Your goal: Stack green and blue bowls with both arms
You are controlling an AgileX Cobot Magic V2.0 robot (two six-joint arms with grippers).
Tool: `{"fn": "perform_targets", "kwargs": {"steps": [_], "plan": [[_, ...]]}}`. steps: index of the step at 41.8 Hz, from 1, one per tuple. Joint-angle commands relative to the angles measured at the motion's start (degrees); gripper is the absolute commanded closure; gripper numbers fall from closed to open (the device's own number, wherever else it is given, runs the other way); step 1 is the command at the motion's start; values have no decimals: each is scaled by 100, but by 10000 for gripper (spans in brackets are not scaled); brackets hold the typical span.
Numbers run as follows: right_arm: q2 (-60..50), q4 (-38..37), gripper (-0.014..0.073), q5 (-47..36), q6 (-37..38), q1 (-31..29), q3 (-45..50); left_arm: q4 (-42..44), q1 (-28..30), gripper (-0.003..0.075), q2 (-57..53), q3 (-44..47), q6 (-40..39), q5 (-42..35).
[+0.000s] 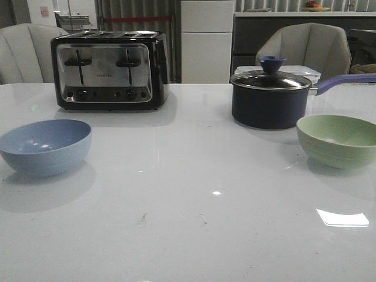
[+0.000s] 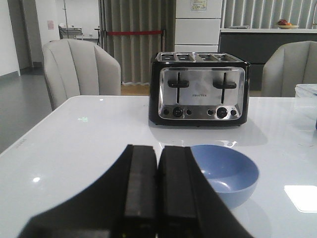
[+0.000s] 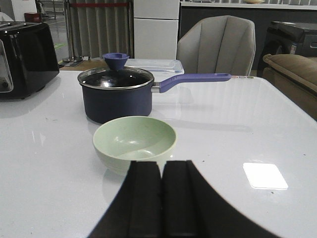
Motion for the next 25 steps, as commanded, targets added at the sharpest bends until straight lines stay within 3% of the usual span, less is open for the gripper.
{"fn": "perform_targets", "kwargs": {"steps": [1,15,25], "plan": [[-109,-67,536,-512,0,14,-21,-36,-38,627,-106,23,-37,-517],[-109,-67,536,-563,-7,14,-21,-36,-38,627,-106,23,-37,-517],[-109,15,536,-416,-8,14,-424,-35,-38,627,-106,-214,-37,-1152]]}}
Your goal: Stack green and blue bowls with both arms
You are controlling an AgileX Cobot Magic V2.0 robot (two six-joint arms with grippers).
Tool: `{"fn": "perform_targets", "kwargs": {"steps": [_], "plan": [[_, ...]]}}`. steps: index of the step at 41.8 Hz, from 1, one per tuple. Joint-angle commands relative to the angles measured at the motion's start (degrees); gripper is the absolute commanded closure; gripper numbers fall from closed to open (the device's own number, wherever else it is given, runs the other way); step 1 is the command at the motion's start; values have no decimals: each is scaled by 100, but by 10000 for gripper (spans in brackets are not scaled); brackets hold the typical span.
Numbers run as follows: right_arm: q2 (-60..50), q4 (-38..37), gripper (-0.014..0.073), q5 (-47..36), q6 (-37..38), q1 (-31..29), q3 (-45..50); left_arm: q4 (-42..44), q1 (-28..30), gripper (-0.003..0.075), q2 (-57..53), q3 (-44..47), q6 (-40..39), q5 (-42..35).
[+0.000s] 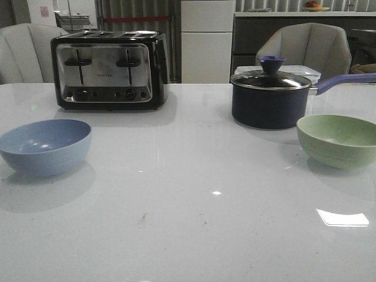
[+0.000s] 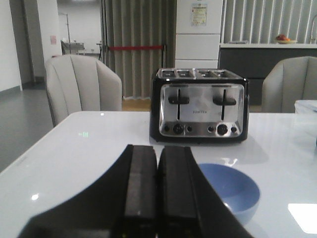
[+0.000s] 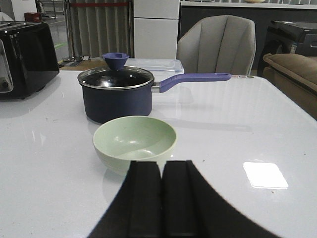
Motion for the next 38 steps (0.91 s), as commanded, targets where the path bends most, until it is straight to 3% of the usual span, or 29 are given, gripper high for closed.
{"fn": "perform_targets", "kwargs": {"steps": [1,10,24,38], "plan": [[-109,15,536,-410,-8,14,-498,-35,-38,627,-106,-283,-37,-753],[81,9,536,248,-8,14,-1917,-35,-38,627,-25,-1570,-37,-263],[1425,9,536,1653,-8,14,-3870,-35,-38,627,1086,-3705,-37,1577],[2669,9,536,3171,-8,14,-4082,-35,-38,627,2196,-3951,-37,3213]]}}
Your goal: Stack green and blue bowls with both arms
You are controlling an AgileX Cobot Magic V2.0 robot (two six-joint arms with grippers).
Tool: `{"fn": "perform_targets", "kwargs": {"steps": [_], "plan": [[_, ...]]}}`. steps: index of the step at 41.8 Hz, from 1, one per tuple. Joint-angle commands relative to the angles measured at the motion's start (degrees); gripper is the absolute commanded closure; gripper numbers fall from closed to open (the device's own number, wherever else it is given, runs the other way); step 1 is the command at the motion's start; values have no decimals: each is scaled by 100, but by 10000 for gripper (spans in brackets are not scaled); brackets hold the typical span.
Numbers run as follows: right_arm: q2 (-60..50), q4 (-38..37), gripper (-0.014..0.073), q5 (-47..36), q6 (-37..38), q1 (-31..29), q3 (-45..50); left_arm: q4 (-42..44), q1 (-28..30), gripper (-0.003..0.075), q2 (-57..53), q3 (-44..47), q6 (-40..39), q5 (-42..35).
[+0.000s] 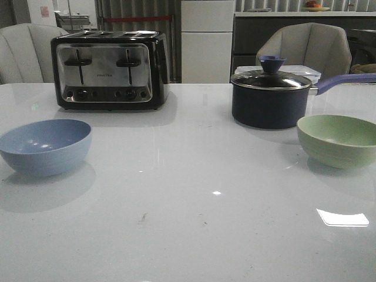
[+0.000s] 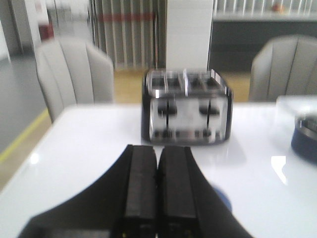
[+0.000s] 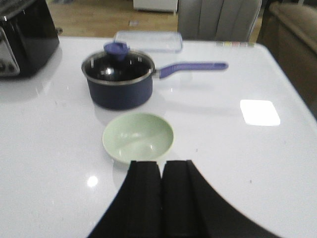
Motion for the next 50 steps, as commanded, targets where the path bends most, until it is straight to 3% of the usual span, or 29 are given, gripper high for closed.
{"fn": "perform_targets", "kwargs": {"steps": [1,21,24,28,30,33,42,50], "plan": [[399,-1,536,-52,-7,14,-199,-35,-38,627,379,-111,-37,42],[1459,-77,515,573,-11,14,-138,-43,-38,615,1228,320,-37,193],[1591,-77,415,651,-11,14,-138,-18,-38,533,1305,320,-37,206],[1801,-77,174,652,-11,14,-138,16,-38,300,1425,320,-37,206],[1882,-77,97,647,-11,14,-138,30,-38,202,1468,320,-37,186],[2033,-77,24,634,-11,14,-138,64,-38,142,1530,320,-37,172],[2775,-77,12,237,-11,-37,-338,73,-38,176,1686,320,-37,136],[3868,79,13,372,-13,-446,-1072,73,-38,209,1697,320,-37,136]]}}
